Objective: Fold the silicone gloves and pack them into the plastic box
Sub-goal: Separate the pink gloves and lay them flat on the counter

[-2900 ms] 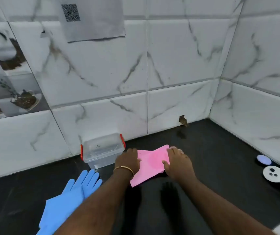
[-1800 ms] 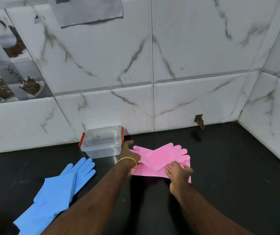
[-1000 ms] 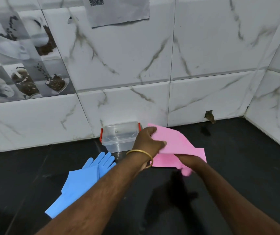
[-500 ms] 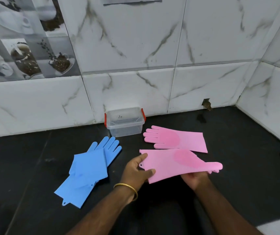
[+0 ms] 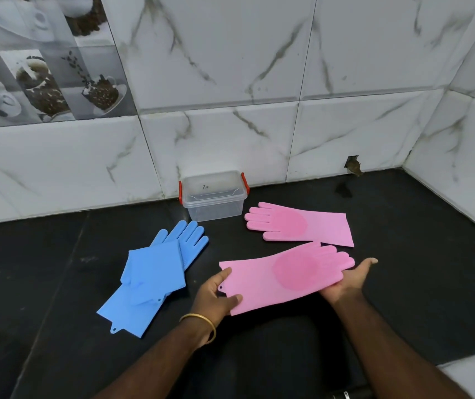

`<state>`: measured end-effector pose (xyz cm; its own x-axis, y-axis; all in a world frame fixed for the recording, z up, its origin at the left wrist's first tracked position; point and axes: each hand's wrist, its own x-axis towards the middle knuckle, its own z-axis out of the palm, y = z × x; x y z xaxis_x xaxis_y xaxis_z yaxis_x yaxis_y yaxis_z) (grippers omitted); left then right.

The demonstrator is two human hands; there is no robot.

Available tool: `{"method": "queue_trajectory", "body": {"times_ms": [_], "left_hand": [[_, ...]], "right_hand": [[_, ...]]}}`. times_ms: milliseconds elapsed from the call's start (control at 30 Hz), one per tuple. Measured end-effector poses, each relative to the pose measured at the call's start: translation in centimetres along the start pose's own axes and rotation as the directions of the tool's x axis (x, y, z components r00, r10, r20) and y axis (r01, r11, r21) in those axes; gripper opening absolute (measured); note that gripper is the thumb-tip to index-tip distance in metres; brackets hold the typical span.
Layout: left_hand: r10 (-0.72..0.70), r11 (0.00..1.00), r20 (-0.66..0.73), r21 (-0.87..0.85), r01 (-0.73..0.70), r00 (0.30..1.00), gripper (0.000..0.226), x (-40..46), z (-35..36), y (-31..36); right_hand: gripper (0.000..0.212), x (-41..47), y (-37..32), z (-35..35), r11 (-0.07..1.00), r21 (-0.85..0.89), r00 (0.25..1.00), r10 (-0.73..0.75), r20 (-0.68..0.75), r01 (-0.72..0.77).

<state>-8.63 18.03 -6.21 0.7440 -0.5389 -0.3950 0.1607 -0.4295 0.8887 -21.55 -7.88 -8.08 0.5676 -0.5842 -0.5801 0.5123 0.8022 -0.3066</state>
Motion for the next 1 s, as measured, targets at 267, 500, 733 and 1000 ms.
{"method": "queue_trajectory", "body": {"times_ms": [267,500,733,1000], "left_hand": [[-0.015,0.981,-0.041,0.194,0.023,0.999,0.072,0.7,-0.2,-1.7],[0.076,0.949,-0.157,0.315,-0.022,0.985,0.042,1.4,0.8,-2.0],[0.225,0.818,-0.243,0.573,-0.048,0.944,0.027,1.7,3.2,0.1],[0.241,0.826,-0.034,0.533,-0.186,0.970,0.026,2.7,8.7,3.4]], "right_hand": [[0.078,0.8,-1.5,-1.6,0.967,-0.250,0.999,-0.041,0.021,0.044],[0.031,3.9,-5.6,-1.2,0.624,-0.745,0.871,-0.476,-0.123,0.236],[0.059,7.8,-8.1,1.1,-0.030,-0.996,0.800,-0.598,-0.050,-0.085],[0.036,11.8,-9.4,4.8,0.194,-0.979,0.943,-0.333,-0.001,0.068]]}}
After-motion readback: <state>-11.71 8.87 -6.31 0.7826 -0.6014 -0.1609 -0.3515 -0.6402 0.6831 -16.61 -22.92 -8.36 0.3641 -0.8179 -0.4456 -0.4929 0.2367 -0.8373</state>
